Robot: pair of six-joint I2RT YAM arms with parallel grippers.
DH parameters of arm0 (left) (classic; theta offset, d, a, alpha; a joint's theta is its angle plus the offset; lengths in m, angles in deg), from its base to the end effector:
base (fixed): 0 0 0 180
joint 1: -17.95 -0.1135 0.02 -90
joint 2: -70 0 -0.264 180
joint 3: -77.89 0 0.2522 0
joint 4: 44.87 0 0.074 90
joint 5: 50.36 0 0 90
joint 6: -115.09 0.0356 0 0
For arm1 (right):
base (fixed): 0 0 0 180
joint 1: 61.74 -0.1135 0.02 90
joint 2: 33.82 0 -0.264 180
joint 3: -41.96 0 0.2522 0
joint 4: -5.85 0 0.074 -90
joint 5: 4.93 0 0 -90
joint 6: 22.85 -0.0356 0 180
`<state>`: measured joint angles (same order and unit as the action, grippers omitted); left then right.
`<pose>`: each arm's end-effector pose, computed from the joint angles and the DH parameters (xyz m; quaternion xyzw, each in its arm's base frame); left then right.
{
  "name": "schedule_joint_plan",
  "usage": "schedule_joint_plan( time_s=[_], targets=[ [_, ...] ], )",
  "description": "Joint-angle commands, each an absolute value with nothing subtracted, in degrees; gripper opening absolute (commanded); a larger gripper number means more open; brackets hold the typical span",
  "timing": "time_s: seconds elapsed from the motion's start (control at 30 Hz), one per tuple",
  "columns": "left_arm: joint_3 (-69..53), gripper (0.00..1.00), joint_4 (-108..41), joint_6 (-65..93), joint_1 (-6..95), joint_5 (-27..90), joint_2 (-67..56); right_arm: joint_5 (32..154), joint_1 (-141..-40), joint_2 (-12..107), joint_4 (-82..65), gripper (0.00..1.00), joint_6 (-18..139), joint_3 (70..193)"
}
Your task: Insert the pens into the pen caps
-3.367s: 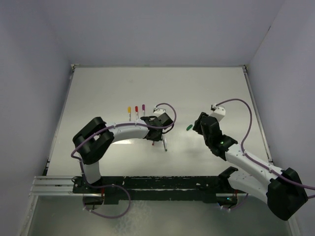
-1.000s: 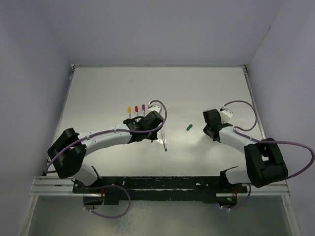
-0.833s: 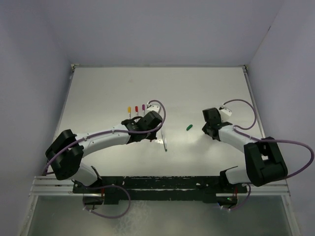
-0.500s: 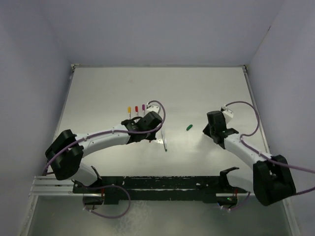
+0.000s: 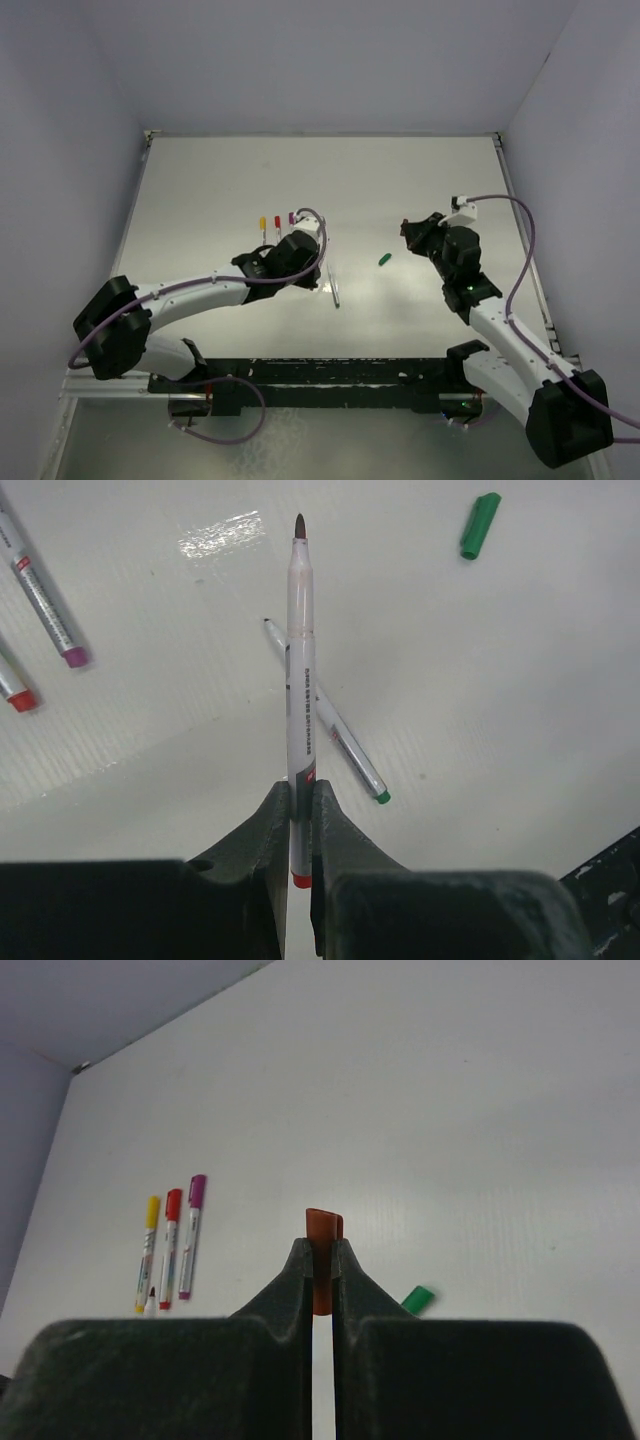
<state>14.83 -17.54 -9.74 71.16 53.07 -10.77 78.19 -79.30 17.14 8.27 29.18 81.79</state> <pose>0.1831 -0.2310 0.2205 0.1024 0.9130 -0.1862 0.3482 0.2008 0.0591 0.2533 0.1727 0.7385 0.2626 0.5965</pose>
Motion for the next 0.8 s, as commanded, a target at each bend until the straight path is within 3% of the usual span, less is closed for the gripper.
schedule_joint_plan(
  time_s=[0.0, 0.3, 0.77],
  targets=[
    [18.57, 0.00, -30.20, -7.99, 71.08, 47.33, -5.05, 90.12, -79.14, 19.00, 23.03, 0.00, 32.79, 80.33],
    [25.47, 0.00, -46.10, -8.57, 71.07, 40.45, -1.07, 105.52, -79.23, 25.89, 50.64, 0.00, 27.76, 77.43],
    [37.27, 0.00, -74.00, -12.24, 71.08, 35.43, 1.49, 106.07, -82.53, 31.37, 68.63, 0.00, 19.31, 77.93]
  ],
)
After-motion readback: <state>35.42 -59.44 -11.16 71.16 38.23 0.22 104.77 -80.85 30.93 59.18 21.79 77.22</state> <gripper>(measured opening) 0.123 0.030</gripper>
